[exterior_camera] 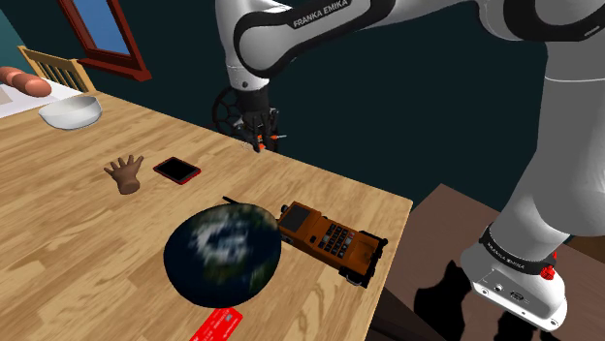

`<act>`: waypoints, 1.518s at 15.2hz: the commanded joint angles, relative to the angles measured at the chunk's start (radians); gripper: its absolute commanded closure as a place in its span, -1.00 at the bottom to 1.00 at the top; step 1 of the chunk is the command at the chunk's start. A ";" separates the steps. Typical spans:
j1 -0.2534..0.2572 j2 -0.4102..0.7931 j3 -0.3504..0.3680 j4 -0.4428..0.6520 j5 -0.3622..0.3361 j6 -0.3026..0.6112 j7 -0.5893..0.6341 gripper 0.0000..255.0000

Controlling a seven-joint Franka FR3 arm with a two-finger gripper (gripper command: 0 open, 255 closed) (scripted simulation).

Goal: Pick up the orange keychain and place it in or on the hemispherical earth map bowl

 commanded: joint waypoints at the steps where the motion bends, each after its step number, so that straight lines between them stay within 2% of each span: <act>1: 0.000 -0.006 0.001 0.018 0.003 -0.024 -0.002 1.00; 21: 0.018 -0.003 0.008 0.294 0.006 -0.296 -0.010 1.00; 23: 0.029 -0.016 0.015 0.279 0.008 -0.295 0.009 1.00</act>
